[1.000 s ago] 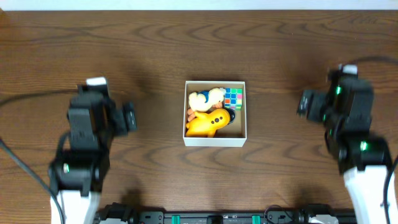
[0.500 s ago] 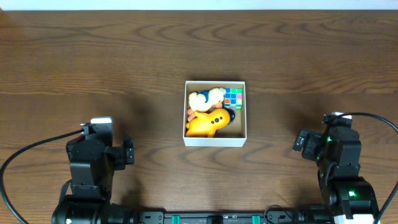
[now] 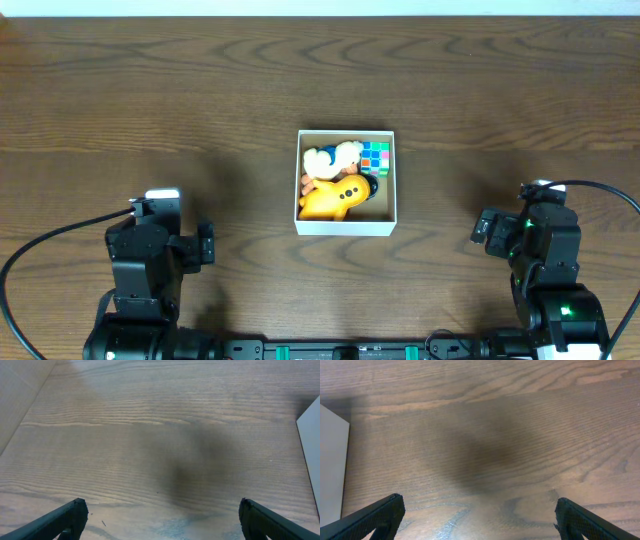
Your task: Pack container
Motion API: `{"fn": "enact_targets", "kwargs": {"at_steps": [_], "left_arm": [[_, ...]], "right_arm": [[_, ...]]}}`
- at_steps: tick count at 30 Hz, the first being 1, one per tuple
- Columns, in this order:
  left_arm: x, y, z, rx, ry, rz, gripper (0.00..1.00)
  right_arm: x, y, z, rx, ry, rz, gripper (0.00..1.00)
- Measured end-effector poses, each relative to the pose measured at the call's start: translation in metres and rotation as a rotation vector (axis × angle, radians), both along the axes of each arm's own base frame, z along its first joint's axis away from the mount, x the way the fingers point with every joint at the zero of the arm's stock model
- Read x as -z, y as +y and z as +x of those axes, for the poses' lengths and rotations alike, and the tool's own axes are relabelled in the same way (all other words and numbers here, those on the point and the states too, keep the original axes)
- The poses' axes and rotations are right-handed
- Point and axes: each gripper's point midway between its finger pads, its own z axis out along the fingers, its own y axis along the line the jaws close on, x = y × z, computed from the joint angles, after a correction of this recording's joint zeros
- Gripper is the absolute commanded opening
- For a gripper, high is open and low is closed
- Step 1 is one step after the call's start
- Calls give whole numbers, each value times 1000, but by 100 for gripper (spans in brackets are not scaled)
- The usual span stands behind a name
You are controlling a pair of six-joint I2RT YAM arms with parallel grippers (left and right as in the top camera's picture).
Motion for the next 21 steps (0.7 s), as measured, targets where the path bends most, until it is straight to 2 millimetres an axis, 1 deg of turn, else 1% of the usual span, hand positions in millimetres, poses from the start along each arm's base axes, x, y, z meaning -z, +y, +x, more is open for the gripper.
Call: {"fn": "enact_targets", "kwargs": {"at_steps": [4, 7, 10, 13, 16, 19, 21], "left_arm": [[0, 0, 0, 0, 0, 0, 98], [0, 0, 0, 0, 0, 0, 98], [0, 0, 0, -1, 0, 0, 98], [0, 0, 0, 0, 0, 0, 98], [0, 0, 0, 0, 0, 0, 98], [0, 0, 0, 0, 0, 0, 98], [0, 0, 0, 0, 0, 0, 98]], "right_arm": [[3, 0, -3, 1, 16, 2, 99], [6, 3, -14, -13, 39, 16, 99], [-1, 9, -28, -38, 3, 40, 99], [-18, 15, -45, -74, -106, 63, 99], [-30, 19, -54, -102, -225, 71, 99], [-32, 21, -54, -120, -301, 66, 99], [-33, 23, -45, -138, -370, 51, 99]]}}
